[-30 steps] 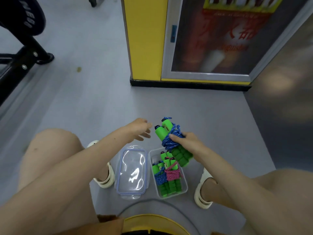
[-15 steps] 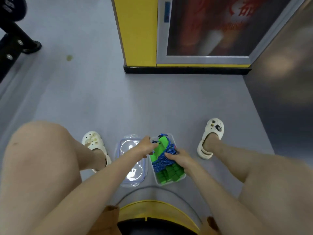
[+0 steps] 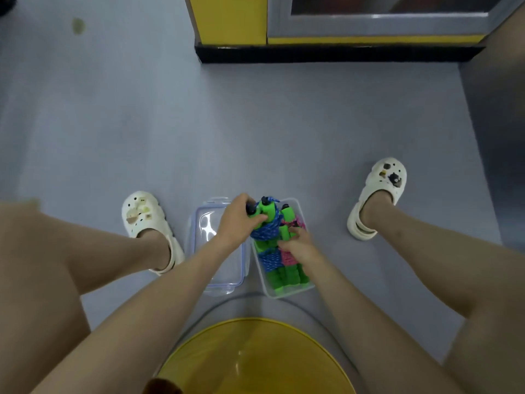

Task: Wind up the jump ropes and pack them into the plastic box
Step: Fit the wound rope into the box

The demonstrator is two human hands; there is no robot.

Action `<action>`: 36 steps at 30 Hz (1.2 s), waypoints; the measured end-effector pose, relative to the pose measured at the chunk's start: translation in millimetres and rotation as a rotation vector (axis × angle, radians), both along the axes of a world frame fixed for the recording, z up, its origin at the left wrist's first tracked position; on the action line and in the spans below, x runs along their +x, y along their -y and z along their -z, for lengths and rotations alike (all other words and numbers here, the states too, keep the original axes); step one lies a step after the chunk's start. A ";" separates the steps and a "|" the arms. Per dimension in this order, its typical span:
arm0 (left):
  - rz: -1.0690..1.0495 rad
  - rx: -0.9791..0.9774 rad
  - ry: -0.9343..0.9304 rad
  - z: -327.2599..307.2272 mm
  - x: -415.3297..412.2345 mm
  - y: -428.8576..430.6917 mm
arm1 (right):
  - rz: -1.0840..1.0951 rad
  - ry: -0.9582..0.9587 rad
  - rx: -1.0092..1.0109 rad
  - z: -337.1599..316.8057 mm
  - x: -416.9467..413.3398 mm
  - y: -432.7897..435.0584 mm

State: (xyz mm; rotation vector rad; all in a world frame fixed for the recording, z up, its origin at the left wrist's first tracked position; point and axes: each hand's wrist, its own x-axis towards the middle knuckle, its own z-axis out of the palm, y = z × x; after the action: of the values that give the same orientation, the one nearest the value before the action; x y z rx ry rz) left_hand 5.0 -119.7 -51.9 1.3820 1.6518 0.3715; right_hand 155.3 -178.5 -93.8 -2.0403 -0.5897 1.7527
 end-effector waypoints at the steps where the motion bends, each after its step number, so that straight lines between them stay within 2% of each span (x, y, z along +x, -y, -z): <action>1: 0.046 0.065 -0.041 0.4 1.0 2.7 | 0.020 -0.012 -0.051 2.8 1.6 0.7; 4: 0.299 0.203 -0.219 4.2 6.3 22.3 | 0.168 -0.132 -0.152 0.2 3.2 0.0; 8: 0.595 0.329 -0.393 12.3 14.4 51.5 | 0.261 -0.181 -0.125 3.4 3.4 -5.0; 14: 0.808 0.391 -0.580 28.5 15.9 70.9 | 0.231 -0.237 -0.045 7.8 5.7 2.2; 16: 0.847 0.383 -0.576 35.4 14.6 77.0 | 0.161 -0.159 -0.035 13.2 4.6 5.4; 19: 0.895 0.305 -0.618 44.9 14.9 83.6 | -0.065 0.018 0.034 17.7 1.9 9.2; 22: 0.944 0.159 -0.689 53.6 12.1 91.4 | -0.304 0.203 0.168 18.7 -2.4 11.0; 25: 0.954 0.116 -0.676 59.3 8.9 95.7 | -0.611 0.531 0.239 22.9 -6.1 13.7; 26: 0.958 0.117 -0.673 60.3 9.0 96.5 | -0.648 0.586 0.237 25.2 -5.1 15.0; 30: 0.873 0.145 -0.676 62.8 10.7 97.4 | -0.636 0.516 0.253 25.7 3.4 18.9; 32: 0.886 0.136 -0.687 63.0 11.5 98.4 | -0.586 0.611 0.315 26.0 9.9 22.0; 34: 0.917 0.158 -0.716 65.5 13.0 98.8 | -0.452 0.741 0.288 28.2 18.8 25.6; 36: 0.921 0.182 -0.741 66.8 15.2 98.3 | -0.383 0.710 0.184 32.3 25.4 27.9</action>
State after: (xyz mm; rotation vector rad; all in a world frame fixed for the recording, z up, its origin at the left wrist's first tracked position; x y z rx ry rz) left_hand 20.2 -218.1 -118.7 2.4158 1.3076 -0.6072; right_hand 180.7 -206.4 -126.1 -2.5077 -1.3686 1.0287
